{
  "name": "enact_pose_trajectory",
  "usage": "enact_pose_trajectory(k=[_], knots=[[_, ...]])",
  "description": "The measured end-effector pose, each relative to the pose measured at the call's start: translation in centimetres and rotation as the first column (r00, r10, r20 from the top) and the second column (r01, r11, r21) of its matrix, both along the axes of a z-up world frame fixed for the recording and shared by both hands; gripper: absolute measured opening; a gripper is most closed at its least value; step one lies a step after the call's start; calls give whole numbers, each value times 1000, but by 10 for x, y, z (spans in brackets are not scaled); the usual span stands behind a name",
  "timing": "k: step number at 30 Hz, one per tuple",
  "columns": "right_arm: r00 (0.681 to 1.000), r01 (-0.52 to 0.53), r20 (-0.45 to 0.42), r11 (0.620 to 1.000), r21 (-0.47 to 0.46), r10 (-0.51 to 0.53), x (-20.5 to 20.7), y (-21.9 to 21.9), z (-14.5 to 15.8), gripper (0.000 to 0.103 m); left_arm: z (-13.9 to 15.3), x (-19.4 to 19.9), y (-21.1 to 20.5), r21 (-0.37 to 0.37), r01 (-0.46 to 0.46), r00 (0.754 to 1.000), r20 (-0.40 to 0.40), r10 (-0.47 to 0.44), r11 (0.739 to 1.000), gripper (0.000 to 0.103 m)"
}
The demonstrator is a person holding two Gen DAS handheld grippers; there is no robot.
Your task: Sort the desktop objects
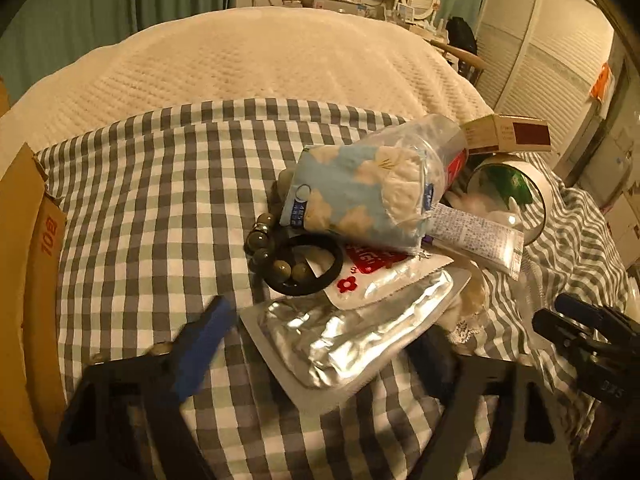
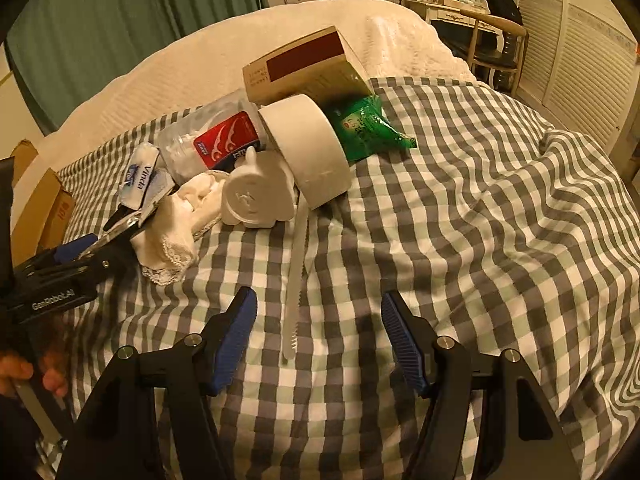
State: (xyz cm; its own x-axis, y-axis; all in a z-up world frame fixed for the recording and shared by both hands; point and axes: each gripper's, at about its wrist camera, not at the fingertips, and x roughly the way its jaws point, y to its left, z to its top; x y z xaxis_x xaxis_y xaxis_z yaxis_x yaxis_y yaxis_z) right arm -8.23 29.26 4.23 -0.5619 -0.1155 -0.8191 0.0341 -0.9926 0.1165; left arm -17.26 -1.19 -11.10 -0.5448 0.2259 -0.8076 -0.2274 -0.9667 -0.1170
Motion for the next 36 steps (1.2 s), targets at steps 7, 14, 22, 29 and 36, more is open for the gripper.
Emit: enact_pose_trajectory(k=[7,14,22,29,36], knots=[[1000,1,12,1000,-2,-1,-6,0,-13,52,4,8,4,-28,24,999,25,-23,999,35],[1000,-18,20,1000,14,18,-8,-3,-19,20,8,16,8,-56,55,998,22,-54,997,16],[999,-10,31,1000,7,9,2,-6,-12,6,17,27,3,-21,51,998,24,-51,998,15],[999,-19,49,1000,22,18,27,-9,2,6,19,51,1,-11,64,996,68,-63,998,15],[999,12,49,1000,-1,-12,49,0,12,6,19,59,10,-93,78,996,51,-73,993,37]])
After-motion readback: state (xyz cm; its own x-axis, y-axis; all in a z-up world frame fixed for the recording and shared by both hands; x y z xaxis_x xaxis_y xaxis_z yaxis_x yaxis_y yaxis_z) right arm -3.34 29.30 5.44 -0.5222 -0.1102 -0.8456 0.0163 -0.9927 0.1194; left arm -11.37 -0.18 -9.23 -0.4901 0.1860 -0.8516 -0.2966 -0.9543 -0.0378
